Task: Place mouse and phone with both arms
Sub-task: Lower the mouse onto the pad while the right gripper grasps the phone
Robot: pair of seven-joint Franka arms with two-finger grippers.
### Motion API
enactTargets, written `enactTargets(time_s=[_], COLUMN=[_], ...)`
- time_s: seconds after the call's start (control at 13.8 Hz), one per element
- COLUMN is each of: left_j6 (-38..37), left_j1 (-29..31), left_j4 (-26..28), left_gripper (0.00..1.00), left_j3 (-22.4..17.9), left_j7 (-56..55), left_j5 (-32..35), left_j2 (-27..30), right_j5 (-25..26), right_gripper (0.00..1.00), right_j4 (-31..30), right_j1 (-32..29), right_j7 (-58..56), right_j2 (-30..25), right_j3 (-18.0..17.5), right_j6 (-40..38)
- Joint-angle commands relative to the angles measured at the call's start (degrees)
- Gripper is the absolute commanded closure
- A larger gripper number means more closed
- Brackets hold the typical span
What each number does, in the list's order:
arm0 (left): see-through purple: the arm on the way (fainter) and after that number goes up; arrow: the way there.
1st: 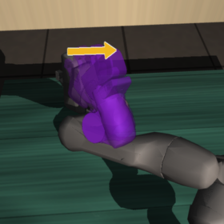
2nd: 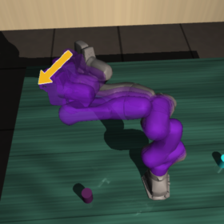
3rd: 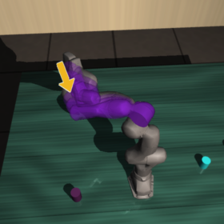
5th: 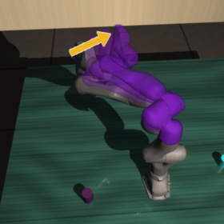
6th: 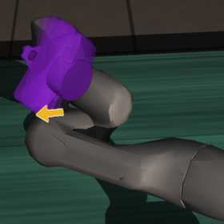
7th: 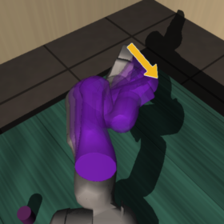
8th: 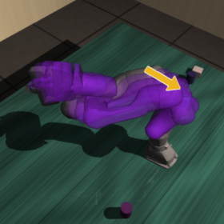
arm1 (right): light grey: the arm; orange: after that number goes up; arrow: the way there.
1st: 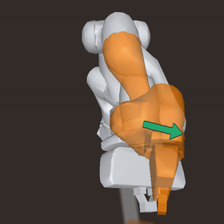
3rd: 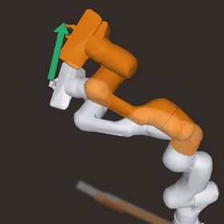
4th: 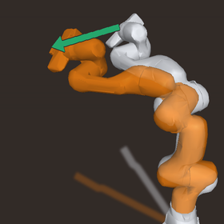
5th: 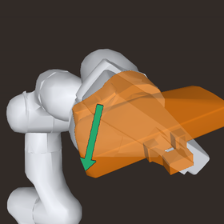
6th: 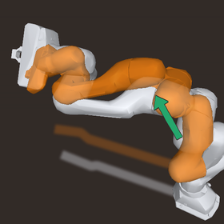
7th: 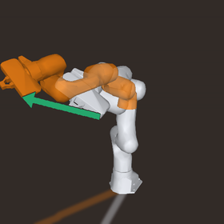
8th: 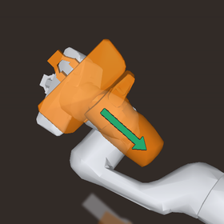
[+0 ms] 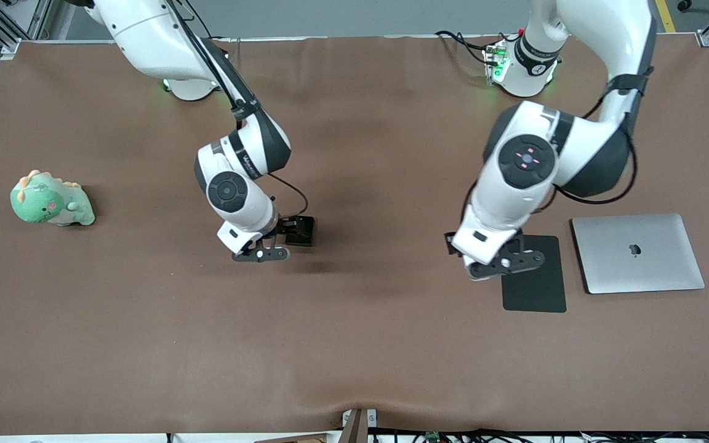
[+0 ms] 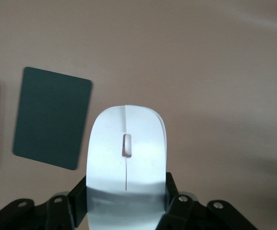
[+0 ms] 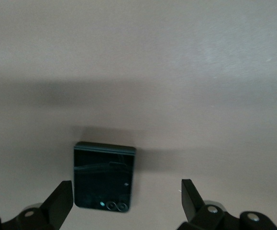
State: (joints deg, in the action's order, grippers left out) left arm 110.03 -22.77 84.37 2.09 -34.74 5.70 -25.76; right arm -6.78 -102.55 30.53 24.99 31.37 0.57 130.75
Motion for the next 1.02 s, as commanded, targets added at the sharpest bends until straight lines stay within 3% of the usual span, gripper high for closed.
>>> enactTargets(time_s=[0.0, 0.15, 0.44, 0.65, 0.94], left_j6=[-0.2, -0.1, 3.2, 12.3, 17.6], left_j1=[3.5, 5.8, 8.8, 10.0, 12.6], left_j4=[6.2, 8.0, 12.9, 18.6, 19.0], left_gripper=[0.82, 0.83, 0.85, 0.86, 0.86], left_j3=[0.6, 0.6, 0.5, 0.5, 0.5], left_j7=[4.5, 6.3, 8.6, 8.7, 15.8], left_j5=[-0.1, 0.0, 1.4, 4.8, 4.7], left_j2=[3.9, 3.4, 1.7, 0.4, -4.1], right_j5=[-0.7, -0.6, 0.0, -0.1, 0.1], right_gripper=[0.0, 0.0, 0.0, 0.0, 0.0], right_j4=[1.0, 1.1, 0.2, 0.2, -0.6], right_j1=[2.1, 3.3, 3.4, 4.3, 4.6], right_j7=[3.0, 3.7, 3.7, 5.2, 5.2], right_j2=[2.2, 4.7, 5.1, 5.8, 5.8], right_j3=[0.7, 0.7, 0.7, 0.7, 0.8], right_j6=[1.0, 5.2, 5.8, 7.6, 7.9])
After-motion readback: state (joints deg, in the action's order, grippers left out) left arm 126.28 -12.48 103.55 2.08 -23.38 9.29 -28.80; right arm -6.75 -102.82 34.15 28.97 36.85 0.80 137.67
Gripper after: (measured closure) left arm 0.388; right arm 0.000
